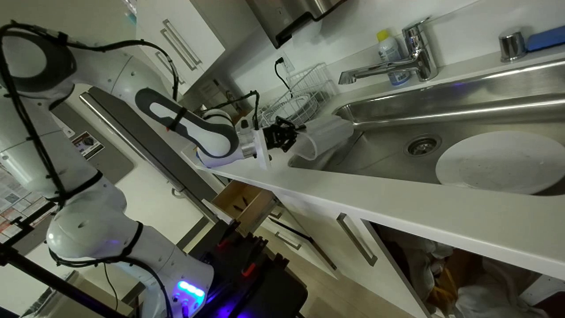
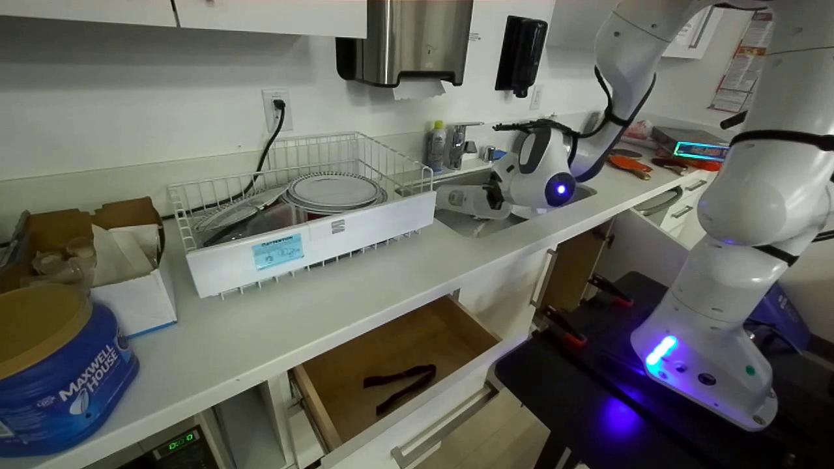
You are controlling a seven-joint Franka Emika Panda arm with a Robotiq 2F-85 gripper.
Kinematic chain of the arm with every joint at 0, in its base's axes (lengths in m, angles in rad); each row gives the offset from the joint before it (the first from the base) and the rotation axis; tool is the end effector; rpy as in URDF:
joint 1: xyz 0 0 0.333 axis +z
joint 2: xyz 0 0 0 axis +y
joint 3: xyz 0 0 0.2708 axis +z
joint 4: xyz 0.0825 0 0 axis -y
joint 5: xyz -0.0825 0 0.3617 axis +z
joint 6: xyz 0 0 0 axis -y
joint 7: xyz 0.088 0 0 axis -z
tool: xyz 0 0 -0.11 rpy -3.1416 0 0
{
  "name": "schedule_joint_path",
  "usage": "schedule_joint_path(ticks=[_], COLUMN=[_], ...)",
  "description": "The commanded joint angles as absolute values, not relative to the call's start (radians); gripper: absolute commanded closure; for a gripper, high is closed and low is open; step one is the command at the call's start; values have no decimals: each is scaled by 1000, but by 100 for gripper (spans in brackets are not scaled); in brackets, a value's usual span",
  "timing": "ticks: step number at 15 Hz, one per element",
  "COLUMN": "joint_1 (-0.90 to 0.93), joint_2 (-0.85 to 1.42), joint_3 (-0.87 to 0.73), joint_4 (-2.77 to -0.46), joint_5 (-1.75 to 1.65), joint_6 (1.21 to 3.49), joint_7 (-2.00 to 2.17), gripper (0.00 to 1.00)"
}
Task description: Pick up the bowl in the sink and put it on the drying rack
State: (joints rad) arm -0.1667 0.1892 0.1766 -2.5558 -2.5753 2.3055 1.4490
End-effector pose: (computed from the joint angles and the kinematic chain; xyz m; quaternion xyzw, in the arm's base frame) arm 0.4196 -0.0036 0.1617 0.7291 0.4024 0.3315 0.4434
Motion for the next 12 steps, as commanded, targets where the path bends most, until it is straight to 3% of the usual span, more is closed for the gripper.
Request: schedule_joint_path(ticks=[1,6,12], joint_1=[-107,-22,91], joint_2=[0,-235,-399], joint_3=[138,98,73], joint_4=[-2710,-2865,-2834], joint_5=[-2599,-2597,-2541], joint_6=[2259,2269,2290], joint_7=[1513,1535,1458], gripper=[98,98,98])
